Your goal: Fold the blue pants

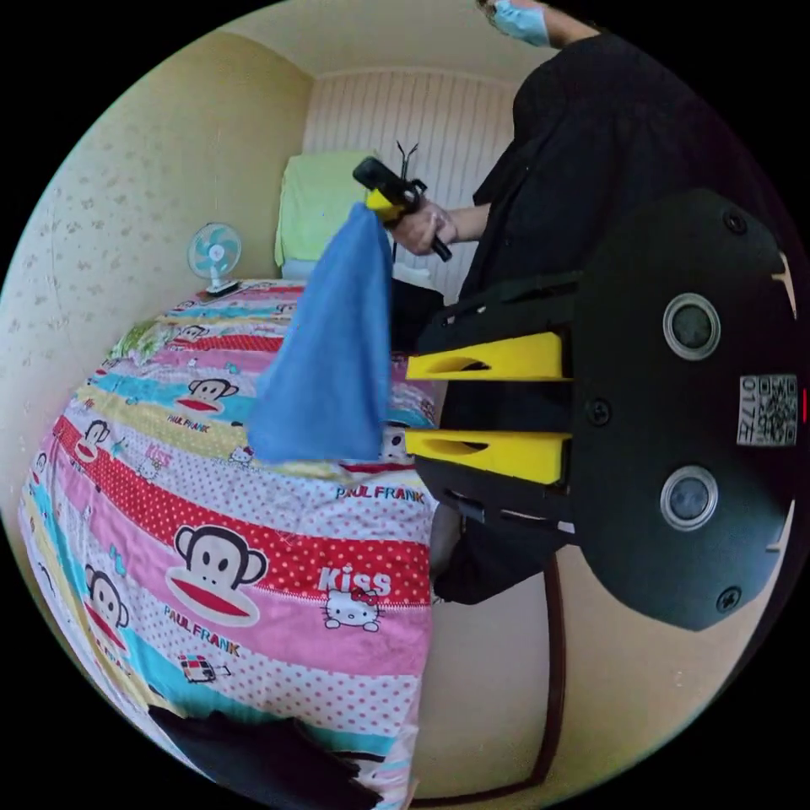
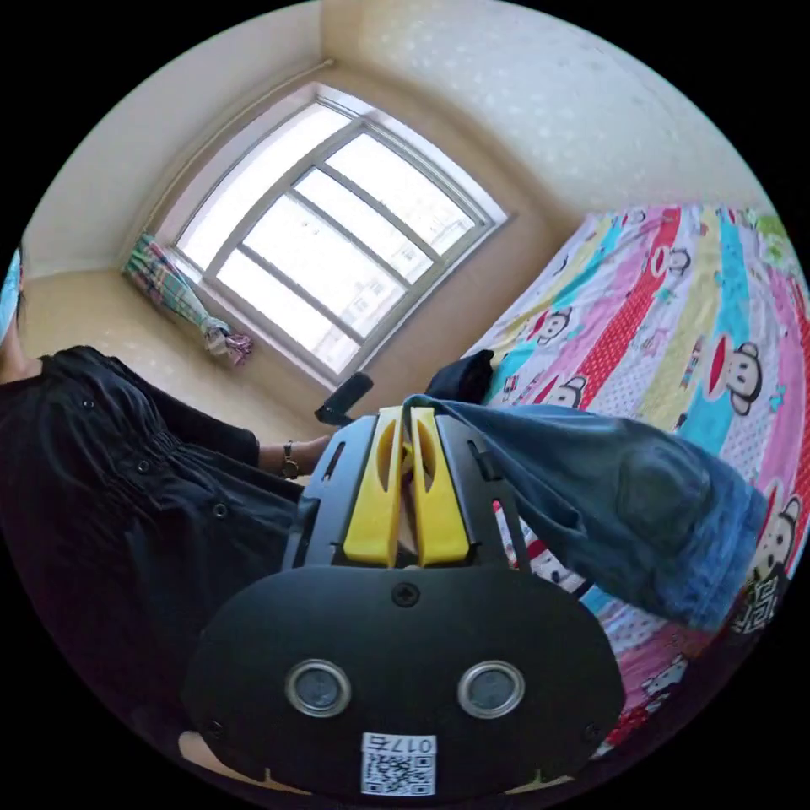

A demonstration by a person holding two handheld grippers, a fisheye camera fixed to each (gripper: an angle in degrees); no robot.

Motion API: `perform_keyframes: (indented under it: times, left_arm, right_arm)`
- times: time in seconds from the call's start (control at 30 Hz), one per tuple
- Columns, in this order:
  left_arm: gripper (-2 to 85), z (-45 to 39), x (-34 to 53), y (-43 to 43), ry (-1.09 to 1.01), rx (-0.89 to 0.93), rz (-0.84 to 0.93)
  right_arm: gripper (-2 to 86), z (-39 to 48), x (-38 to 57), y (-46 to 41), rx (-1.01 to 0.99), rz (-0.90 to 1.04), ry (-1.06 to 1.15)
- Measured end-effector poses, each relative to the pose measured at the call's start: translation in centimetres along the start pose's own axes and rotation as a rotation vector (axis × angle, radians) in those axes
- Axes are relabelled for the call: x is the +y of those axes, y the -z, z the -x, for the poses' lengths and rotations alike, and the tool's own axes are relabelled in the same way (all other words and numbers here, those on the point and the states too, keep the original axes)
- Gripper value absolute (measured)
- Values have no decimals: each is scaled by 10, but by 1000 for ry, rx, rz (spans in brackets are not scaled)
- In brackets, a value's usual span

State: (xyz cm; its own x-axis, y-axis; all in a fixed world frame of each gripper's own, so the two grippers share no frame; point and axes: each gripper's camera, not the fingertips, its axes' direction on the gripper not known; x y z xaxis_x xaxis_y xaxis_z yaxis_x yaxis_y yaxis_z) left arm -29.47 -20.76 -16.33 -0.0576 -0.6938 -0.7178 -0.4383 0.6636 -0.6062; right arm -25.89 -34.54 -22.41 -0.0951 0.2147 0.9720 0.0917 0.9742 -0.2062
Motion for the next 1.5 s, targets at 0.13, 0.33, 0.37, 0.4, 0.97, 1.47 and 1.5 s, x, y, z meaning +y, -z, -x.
perform_keyframes:
  times: [0.13, 0.33, 0.37, 0.4, 0.97, 1.47, 1.5]
  left_arm:
    - [152, 48, -1, 15, 146, 315, -110]
    - [230, 145, 16, -11, 429, 614, -75]
    - [231, 154, 15, -26, 442, 636, -24]
    - [230, 158, 11, -45, 439, 685, 36]
    - [36, -127, 72, -22, -1034, 722, 318]
    - [86, -149, 322, -204, -1362, -39, 563]
    - [117, -140, 321, -188, -1310, -42, 498]
  right_arm:
    - [18, 13, 4, -5, -87, -74, 3]
    - [20, 98, -16, -12, -113, -118, 250]
    - [20, 107, -17, -14, -126, -120, 274]
    - [20, 122, -19, -18, -167, -116, 322]
    - [120, 88, 46, 126, 14, -376, 72]
    - [11, -81, -19, 71, -1176, -408, 196]
    - [12, -73, -29, 85, -1199, -411, 272]
